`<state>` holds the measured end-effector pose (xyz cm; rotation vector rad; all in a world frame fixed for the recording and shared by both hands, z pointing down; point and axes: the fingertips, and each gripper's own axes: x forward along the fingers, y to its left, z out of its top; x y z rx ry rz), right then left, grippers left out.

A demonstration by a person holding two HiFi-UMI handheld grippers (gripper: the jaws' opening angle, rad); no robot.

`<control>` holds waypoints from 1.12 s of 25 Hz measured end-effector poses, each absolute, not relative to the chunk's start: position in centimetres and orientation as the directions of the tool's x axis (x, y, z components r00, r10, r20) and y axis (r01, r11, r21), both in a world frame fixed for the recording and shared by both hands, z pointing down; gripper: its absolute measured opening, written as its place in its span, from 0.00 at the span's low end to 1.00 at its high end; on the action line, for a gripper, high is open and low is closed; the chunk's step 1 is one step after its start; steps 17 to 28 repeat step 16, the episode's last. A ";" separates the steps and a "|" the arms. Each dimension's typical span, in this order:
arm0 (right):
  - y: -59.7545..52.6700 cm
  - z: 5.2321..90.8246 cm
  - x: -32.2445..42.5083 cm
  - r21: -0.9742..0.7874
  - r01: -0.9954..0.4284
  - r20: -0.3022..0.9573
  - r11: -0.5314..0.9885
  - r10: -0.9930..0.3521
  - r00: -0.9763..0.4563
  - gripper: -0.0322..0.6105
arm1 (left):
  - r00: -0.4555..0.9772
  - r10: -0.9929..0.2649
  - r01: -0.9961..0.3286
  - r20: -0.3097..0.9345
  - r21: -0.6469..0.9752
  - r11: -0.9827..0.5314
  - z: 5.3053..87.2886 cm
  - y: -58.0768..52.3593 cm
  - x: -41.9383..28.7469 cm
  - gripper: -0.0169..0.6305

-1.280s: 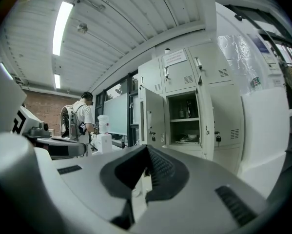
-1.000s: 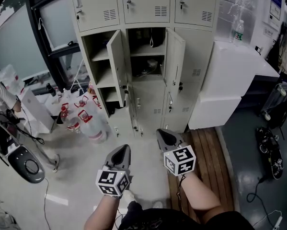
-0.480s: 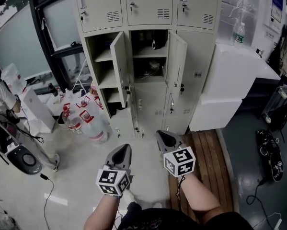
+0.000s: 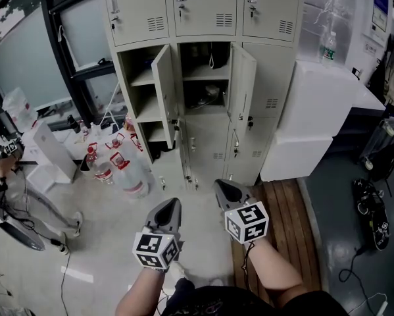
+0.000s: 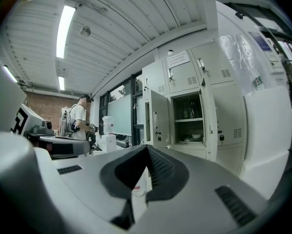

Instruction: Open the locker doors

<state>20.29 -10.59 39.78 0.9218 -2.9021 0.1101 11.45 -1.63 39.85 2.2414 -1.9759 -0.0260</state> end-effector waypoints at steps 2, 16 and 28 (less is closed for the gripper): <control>-10.6 39.7 20.3 -0.040 -0.578 0.111 0.815 -0.571 -0.813 0.05 | 0.130 -0.988 -0.985 0.087 0.125 -0.118 39.8 -1.6 11.5 0.03; -10.2 39.5 20.1 -0.037 -0.572 0.105 0.820 -0.566 -0.818 0.05 | 0.128 -0.987 -0.986 0.093 0.117 -0.117 39.7 -1.2 11.4 0.03; -10.2 39.5 20.1 -0.037 -0.572 0.105 0.820 -0.566 -0.818 0.05 | 0.128 -0.987 -0.986 0.093 0.117 -0.117 39.7 -1.2 11.4 0.03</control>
